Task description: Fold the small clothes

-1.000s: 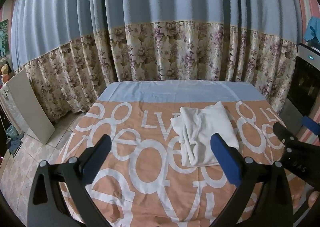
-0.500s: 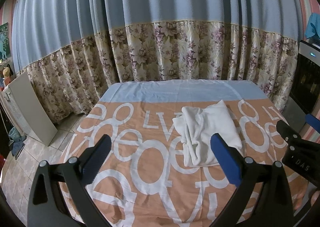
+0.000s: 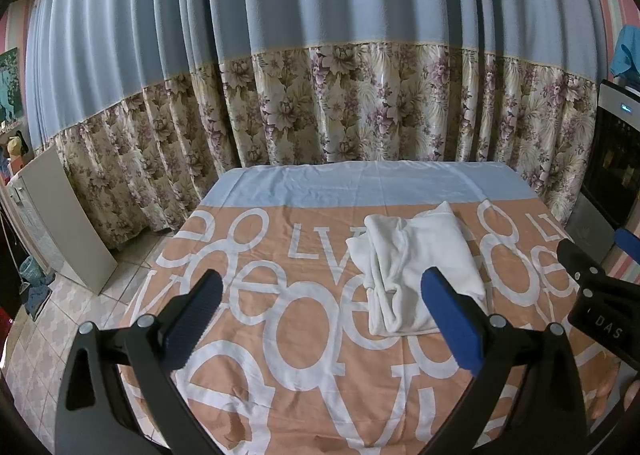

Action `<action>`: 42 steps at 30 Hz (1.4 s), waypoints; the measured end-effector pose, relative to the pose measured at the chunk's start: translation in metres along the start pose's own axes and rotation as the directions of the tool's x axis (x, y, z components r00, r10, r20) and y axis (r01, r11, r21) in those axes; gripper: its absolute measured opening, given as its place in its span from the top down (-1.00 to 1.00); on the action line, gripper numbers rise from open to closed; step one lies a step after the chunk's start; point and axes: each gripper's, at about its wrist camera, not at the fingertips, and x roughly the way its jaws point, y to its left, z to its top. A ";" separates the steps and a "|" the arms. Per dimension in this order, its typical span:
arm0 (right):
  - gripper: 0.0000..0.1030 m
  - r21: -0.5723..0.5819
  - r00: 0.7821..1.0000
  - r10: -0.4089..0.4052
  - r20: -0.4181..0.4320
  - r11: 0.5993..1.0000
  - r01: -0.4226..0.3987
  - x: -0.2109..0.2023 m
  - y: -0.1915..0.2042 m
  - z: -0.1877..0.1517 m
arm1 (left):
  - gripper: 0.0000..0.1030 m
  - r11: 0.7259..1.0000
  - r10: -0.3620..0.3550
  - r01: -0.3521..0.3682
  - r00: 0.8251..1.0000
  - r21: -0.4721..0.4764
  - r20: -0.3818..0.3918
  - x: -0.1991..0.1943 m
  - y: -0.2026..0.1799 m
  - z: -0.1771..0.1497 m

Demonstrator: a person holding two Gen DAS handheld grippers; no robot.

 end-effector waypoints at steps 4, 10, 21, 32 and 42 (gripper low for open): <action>-0.94 -0.001 1.000 0.001 0.001 1.000 -0.001 0.001 0.000 0.001 | -0.94 1.000 -0.001 0.001 1.000 0.000 -0.002 0.000 0.001 0.000; -0.94 0.000 1.000 0.000 0.001 1.000 0.000 0.000 0.000 0.001 | -0.94 1.000 -0.001 0.001 1.000 0.001 0.003 0.000 -0.001 0.001; -0.94 -0.006 1.000 0.005 -0.003 1.000 -0.005 0.000 0.001 0.001 | -0.94 1.000 -0.008 0.008 1.000 -0.004 -0.004 0.000 -0.001 0.003; -0.94 -0.016 1.000 0.006 -0.006 1.000 -0.006 0.002 0.001 0.004 | -0.94 1.000 -0.021 0.021 1.000 0.001 -0.003 0.001 -0.001 0.005; -0.94 -0.020 1.000 0.004 -0.004 1.000 -0.004 0.005 -0.001 0.004 | -0.94 1.000 -0.022 0.022 1.000 0.009 0.003 0.002 0.000 0.004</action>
